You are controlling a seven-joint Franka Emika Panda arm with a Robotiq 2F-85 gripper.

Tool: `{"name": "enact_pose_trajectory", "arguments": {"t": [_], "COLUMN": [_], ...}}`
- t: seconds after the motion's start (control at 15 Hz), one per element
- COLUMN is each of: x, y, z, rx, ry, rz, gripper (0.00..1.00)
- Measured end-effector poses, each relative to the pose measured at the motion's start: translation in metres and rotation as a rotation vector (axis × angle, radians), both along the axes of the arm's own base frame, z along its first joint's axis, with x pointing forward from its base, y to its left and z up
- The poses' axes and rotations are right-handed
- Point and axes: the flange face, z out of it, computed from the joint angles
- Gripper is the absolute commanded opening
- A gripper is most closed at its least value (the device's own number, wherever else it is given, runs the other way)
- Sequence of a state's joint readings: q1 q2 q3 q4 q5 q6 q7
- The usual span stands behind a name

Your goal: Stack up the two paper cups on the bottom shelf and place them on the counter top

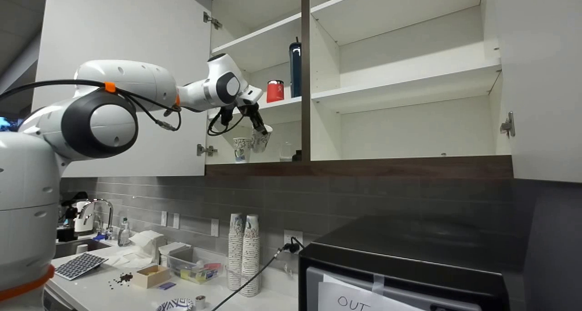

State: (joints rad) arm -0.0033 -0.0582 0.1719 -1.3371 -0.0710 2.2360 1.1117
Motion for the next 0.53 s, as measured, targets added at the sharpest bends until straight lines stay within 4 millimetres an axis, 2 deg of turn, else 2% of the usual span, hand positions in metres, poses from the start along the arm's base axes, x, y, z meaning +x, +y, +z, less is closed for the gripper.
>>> {"name": "enact_pose_trajectory", "arguments": {"t": [0.53], "x": [0.004], "y": [-0.026], "z": [0.003], "rx": [0.373], "ry": [0.053], "rz": [-0.043], "gripper": [0.01]}}
